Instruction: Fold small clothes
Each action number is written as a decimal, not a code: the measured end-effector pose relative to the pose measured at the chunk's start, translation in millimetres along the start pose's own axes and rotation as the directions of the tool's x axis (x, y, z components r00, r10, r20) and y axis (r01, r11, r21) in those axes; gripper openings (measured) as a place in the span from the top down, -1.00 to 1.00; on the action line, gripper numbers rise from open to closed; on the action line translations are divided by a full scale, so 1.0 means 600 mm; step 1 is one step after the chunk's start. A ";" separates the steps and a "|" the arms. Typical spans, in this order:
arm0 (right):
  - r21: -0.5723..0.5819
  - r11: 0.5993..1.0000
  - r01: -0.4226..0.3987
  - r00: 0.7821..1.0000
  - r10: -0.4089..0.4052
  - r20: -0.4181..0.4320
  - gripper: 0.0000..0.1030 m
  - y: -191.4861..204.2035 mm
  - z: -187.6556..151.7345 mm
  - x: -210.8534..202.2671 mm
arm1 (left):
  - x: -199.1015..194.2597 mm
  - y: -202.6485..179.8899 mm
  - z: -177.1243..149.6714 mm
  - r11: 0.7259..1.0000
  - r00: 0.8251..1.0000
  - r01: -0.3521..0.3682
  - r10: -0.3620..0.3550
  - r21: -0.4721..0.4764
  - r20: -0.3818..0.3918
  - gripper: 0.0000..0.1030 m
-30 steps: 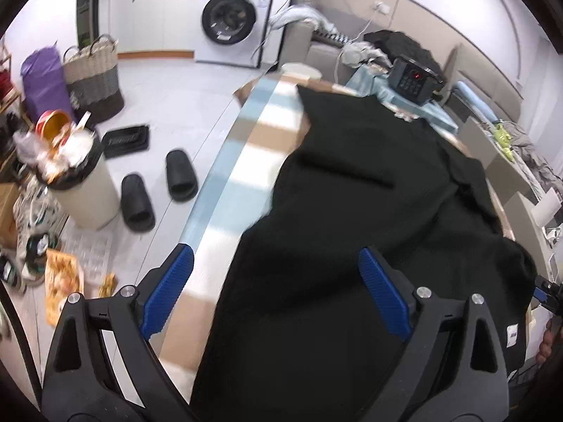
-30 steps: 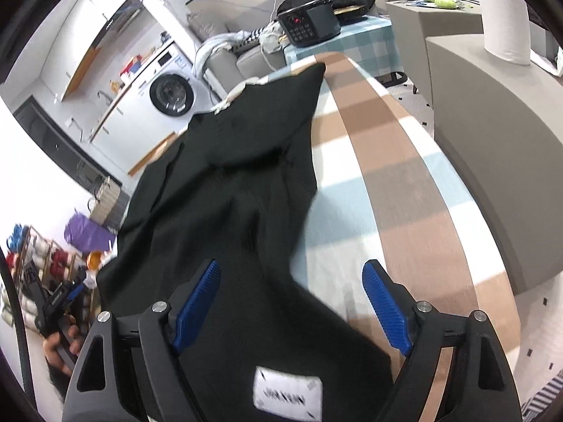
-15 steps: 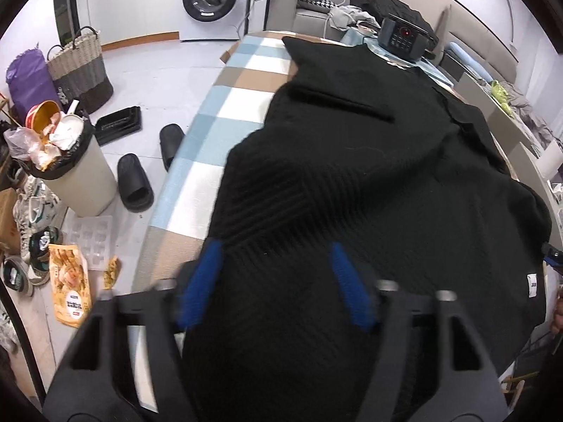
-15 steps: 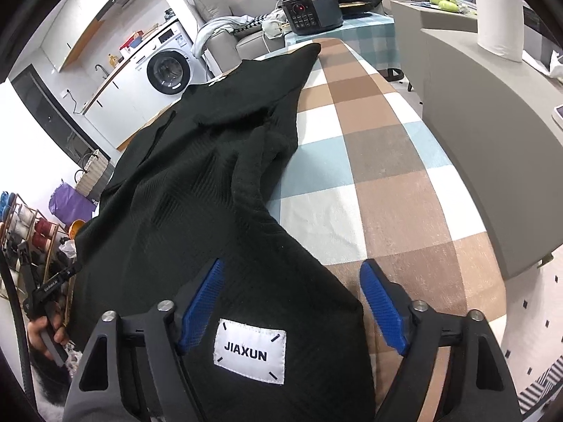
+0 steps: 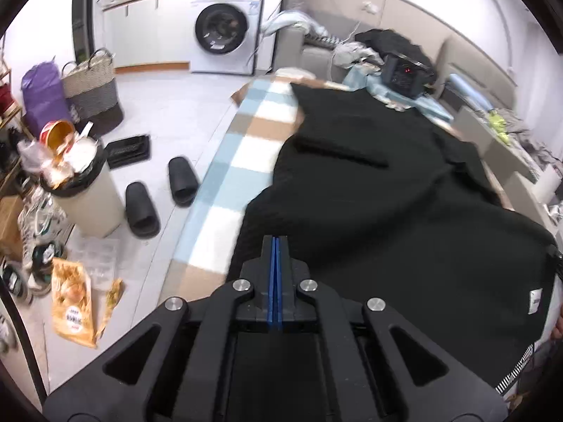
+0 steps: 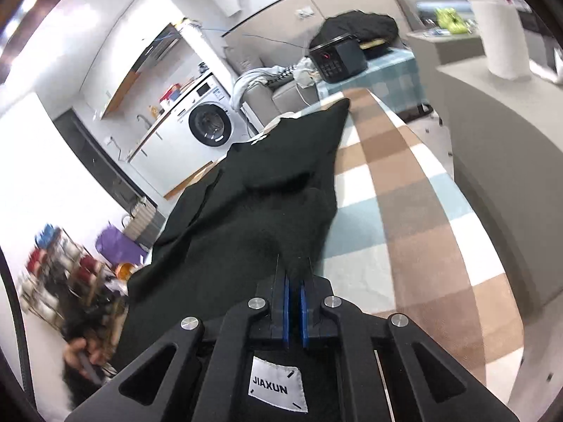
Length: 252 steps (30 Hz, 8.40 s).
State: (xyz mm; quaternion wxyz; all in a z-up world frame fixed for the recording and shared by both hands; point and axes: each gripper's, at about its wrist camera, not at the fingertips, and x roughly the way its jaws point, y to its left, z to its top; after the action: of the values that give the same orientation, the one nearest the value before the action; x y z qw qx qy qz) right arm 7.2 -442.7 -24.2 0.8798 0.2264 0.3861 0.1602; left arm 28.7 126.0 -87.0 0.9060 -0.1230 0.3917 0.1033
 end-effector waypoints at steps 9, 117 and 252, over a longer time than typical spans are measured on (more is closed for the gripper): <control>-0.021 0.998 0.054 0.996 -0.055 -0.068 0.90 0.011 -0.015 0.027 | 0.048 0.035 -0.021 0.998 0.995 -0.042 0.037 -0.056 -0.095 -0.15; 0.033 0.985 0.170 0.975 -0.164 -0.149 0.00 -0.056 -0.018 0.052 | -0.021 -0.001 -0.068 0.995 0.990 0.084 -0.090 -0.057 -0.110 0.00; 0.450 0.893 0.006 0.999 -0.022 0.031 0.13 -0.078 0.111 0.212 | 0.102 0.030 0.106 0.884 0.978 0.202 -0.208 -0.422 0.034 0.92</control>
State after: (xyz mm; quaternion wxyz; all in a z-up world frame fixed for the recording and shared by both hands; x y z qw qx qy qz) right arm 145.1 -442.9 -85.8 0.8114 0.4236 0.3989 0.0562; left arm 107.8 168.0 -92.4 0.8611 -0.3578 0.3502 0.0888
